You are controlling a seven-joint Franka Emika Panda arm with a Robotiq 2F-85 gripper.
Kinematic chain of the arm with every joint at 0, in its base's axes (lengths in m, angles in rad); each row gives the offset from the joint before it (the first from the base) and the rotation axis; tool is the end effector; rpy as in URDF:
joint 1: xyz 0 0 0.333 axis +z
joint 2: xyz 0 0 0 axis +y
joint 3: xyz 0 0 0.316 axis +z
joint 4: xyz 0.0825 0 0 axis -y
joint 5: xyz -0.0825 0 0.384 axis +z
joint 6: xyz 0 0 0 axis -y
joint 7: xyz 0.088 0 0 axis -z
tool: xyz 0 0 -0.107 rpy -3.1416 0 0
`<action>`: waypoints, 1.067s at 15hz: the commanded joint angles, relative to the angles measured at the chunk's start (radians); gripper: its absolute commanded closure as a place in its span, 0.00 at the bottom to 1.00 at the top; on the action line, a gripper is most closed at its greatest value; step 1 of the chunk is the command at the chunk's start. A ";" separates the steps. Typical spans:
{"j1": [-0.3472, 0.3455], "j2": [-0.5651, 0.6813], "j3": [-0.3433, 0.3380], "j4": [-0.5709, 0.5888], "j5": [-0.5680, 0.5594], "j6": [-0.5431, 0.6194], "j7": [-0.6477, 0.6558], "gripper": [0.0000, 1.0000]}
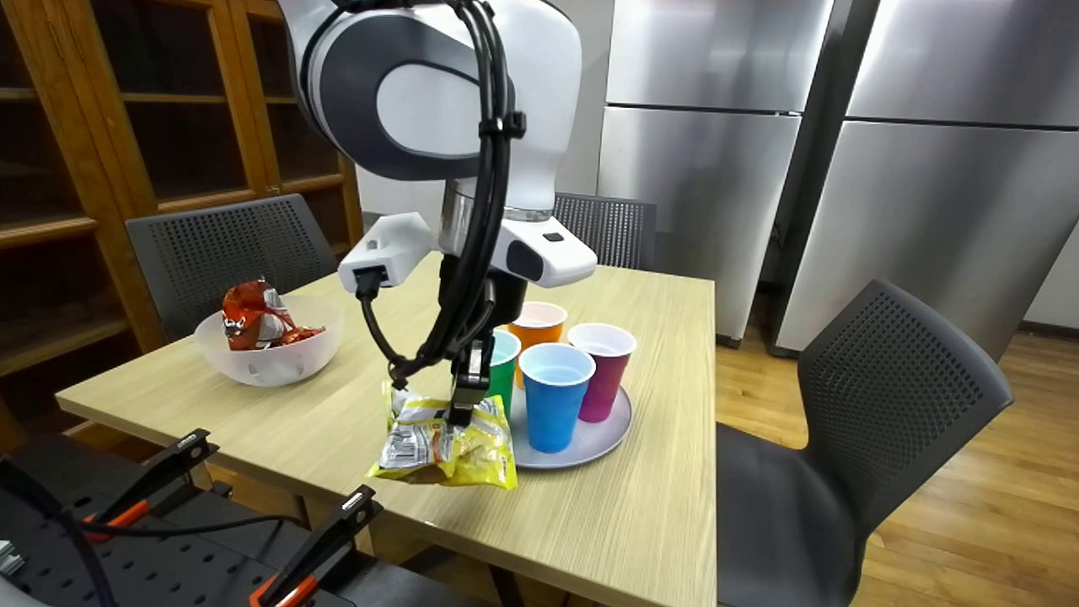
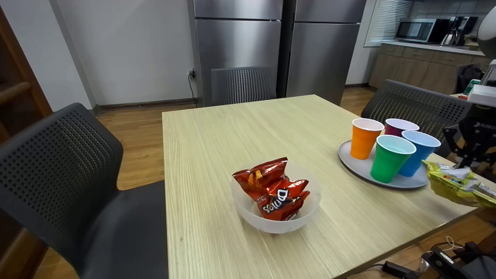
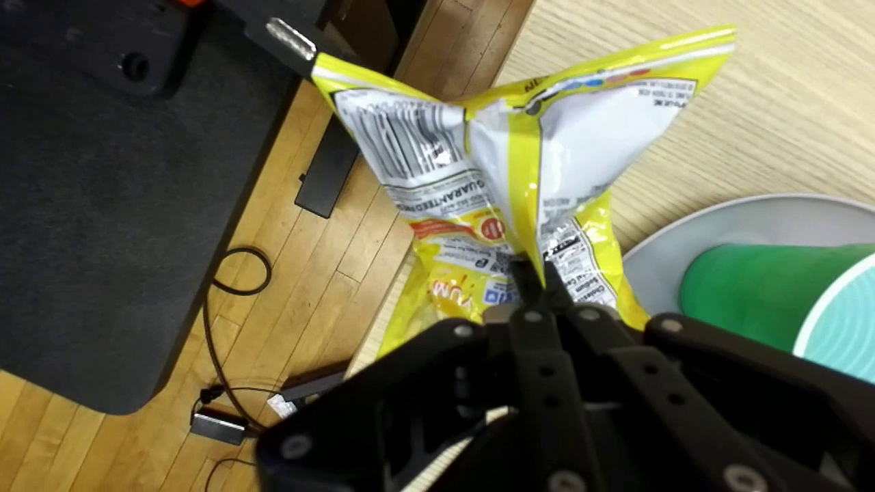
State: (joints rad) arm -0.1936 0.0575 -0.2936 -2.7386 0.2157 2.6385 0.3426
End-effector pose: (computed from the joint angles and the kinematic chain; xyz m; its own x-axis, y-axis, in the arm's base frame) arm 0.3305 -0.1838 0.1917 0.5094 -0.8439 -0.1682 -0.8561 -0.5167 -0.0002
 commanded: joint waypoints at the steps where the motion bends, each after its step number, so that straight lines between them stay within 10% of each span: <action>1: -0.007 -0.079 0.027 -0.041 0.001 -0.003 -0.008 1.00; 16: 0.043 -0.130 0.124 -0.051 0.014 -0.003 -0.004 1.00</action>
State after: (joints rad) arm -0.1626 -0.0327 -0.1975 -2.7704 0.2167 2.6382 0.3426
